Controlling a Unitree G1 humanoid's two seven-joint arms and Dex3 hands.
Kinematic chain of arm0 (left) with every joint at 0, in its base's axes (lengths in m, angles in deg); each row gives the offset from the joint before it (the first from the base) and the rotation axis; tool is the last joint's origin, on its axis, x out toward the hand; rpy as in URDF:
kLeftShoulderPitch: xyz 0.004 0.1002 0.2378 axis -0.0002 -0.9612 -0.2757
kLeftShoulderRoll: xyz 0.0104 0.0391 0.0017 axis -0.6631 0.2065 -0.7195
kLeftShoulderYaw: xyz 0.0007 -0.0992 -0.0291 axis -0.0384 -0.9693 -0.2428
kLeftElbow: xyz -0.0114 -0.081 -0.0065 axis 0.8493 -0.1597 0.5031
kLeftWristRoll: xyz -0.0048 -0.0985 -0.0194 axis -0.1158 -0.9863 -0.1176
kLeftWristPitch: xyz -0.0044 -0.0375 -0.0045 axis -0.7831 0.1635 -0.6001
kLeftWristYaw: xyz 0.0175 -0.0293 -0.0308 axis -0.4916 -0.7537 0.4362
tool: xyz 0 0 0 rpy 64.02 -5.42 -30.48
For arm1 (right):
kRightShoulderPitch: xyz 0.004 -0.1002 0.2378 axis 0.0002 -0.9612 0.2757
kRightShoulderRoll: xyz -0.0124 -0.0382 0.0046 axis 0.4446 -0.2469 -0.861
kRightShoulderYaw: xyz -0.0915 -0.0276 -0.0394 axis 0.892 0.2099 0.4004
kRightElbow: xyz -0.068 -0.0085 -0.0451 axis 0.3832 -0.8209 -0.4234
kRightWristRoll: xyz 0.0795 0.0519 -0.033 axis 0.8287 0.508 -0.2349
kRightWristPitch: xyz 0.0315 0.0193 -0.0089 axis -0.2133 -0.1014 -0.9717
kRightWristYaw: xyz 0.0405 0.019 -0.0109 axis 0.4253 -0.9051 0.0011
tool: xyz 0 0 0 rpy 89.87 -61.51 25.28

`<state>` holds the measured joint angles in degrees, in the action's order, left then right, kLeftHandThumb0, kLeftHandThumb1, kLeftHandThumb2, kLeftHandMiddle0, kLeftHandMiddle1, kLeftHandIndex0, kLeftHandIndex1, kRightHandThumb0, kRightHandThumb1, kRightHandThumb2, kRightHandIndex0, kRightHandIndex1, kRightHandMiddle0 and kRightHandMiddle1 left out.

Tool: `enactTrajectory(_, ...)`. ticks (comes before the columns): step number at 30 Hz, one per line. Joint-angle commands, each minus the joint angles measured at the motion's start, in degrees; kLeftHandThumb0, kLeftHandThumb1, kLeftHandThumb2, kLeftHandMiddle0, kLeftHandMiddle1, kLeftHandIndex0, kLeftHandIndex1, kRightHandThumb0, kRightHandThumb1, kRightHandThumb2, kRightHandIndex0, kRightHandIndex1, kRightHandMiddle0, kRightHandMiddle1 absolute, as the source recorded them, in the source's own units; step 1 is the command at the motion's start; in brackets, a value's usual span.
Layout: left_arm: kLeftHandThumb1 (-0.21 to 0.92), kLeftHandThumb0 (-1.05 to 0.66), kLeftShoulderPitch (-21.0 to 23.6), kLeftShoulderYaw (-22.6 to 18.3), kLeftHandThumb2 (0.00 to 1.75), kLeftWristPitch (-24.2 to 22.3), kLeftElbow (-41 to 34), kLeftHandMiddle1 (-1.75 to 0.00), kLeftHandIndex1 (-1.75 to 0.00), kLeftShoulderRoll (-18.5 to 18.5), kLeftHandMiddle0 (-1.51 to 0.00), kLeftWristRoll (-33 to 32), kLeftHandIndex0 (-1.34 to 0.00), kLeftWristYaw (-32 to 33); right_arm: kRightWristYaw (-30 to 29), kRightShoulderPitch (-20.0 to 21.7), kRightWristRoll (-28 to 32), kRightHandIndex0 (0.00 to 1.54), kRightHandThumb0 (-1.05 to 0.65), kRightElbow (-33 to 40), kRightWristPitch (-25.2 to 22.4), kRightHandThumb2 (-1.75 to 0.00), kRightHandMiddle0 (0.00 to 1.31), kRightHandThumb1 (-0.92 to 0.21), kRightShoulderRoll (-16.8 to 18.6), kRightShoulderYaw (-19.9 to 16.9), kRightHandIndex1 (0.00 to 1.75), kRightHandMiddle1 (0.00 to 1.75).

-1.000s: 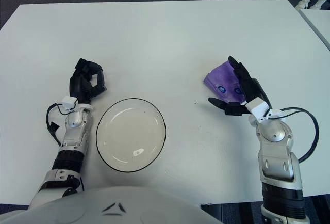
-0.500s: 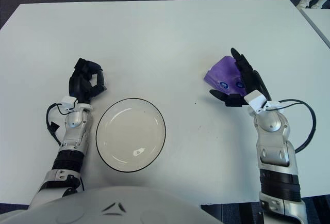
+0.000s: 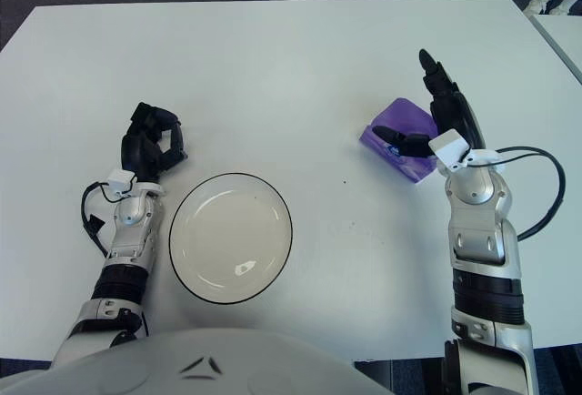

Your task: Put the tissue paper into the plate.

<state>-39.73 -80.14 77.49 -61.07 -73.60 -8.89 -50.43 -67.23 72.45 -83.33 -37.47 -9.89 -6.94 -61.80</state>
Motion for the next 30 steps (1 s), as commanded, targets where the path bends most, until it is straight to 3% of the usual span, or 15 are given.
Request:
enactTrajectory(1,0.49,-0.43,-9.58,-0.25,1.11,-1.56,8.34,-1.75,-1.75,1.73,-0.73,-0.66,-0.47,0.04,-1.35,0.20,-1.67,0.00,-0.95,1.13,-0.71,-0.60,0.00,-0.58,-1.12,-0.15,0.00,0.00)
enactTrajectory(13,0.48,-0.43,-9.71,-0.26,1.12,-1.22,8.19,-1.75,-1.75,1.86,-0.74,-0.59,-0.48,0.11,-2.93,2.97,-3.23,0.00,-0.98,-2.43,1.47,-0.54,0.00,-0.64,-1.40,1.77,0.00,0.00)
enactTrajectory(16,0.48,-0.43,-9.84,-0.26,1.12,-1.49,7.94,-1.75,-1.75,1.94,-0.72,-0.54,-0.48,0.28,-2.10,2.81,-3.27,0.00,-0.99,-0.77,-0.46,-0.53,0.00,-0.65,-0.88,2.62,0.00,0.00)
enactTrajectory(21,0.49,-0.43,-10.03,-0.37,1.12,-1.59,7.65,-1.75,-1.75,1.87,-0.69,-0.51,-0.48,0.37,-3.18,1.39,-4.20,0.00,-1.00,-3.21,1.08,-0.52,0.00,-0.65,0.64,5.82,0.00,0.00)
enactTrajectory(30,0.49,-0.42,-10.29,-0.69,1.11,-1.91,7.45,-1.75,-1.75,1.65,-0.67,-0.22,-0.47,0.83,-0.76,0.95,-0.62,0.00,-1.02,-8.76,2.93,-0.50,0.00,-0.64,1.10,7.49,0.00,0.00)
